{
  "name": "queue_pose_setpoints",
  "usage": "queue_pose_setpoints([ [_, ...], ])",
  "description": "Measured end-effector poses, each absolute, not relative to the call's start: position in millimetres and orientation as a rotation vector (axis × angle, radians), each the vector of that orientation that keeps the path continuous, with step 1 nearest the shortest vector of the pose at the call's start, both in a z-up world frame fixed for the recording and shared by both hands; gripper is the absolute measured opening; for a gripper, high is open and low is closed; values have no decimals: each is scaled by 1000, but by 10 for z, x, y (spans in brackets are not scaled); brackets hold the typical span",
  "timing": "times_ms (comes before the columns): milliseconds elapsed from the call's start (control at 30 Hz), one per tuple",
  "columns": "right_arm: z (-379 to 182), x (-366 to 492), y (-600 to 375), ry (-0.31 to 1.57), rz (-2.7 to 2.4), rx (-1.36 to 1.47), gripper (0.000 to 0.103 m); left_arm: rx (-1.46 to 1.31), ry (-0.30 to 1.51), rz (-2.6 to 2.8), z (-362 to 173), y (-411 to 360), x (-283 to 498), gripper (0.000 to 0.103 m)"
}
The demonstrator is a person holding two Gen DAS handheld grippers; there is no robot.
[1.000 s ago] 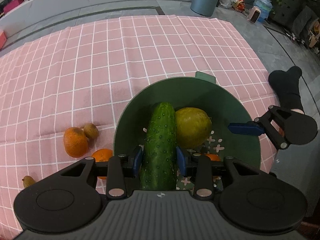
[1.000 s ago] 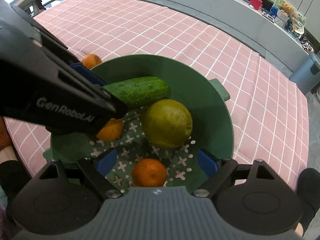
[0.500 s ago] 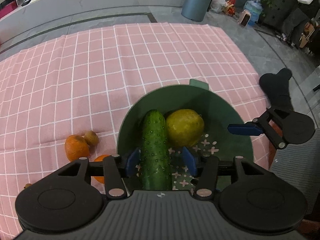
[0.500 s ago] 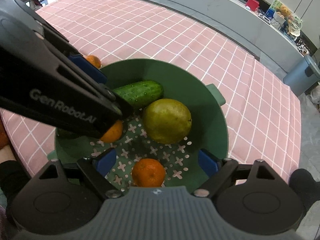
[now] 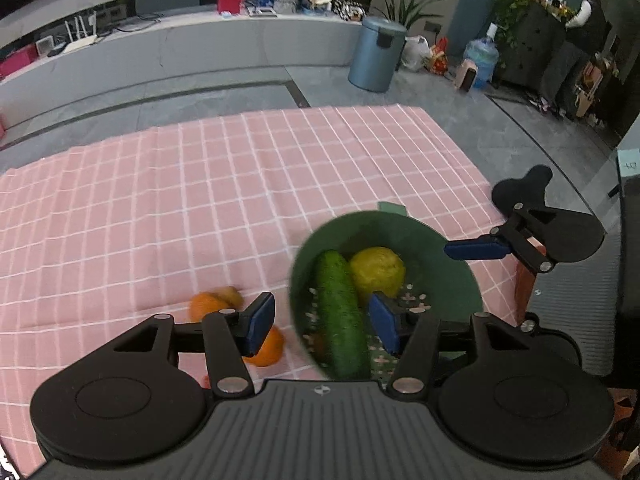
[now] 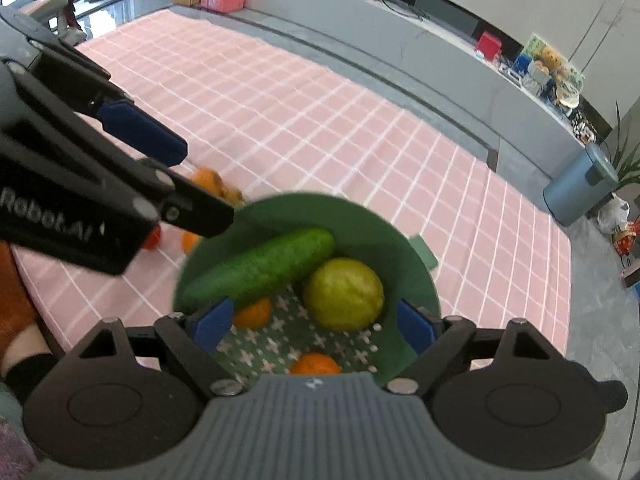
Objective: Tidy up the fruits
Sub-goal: 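Grasp an orange with the right gripper while the left gripper grasps another orange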
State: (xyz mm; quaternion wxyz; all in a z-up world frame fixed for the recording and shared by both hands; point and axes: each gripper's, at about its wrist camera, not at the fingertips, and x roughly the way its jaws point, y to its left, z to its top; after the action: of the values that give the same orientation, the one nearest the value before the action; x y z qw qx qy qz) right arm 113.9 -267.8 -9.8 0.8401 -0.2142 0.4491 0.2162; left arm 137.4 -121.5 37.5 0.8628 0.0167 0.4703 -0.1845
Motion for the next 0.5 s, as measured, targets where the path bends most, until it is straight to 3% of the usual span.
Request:
queue_pose_setpoints([
  [233,67,1092,-2349,887,512,-420,84,18,926,-348,428,-730,1294,65],
  [500,28,1089,-1959,839,630,-447,65,-7,925,-334,270,-257,1238,65],
])
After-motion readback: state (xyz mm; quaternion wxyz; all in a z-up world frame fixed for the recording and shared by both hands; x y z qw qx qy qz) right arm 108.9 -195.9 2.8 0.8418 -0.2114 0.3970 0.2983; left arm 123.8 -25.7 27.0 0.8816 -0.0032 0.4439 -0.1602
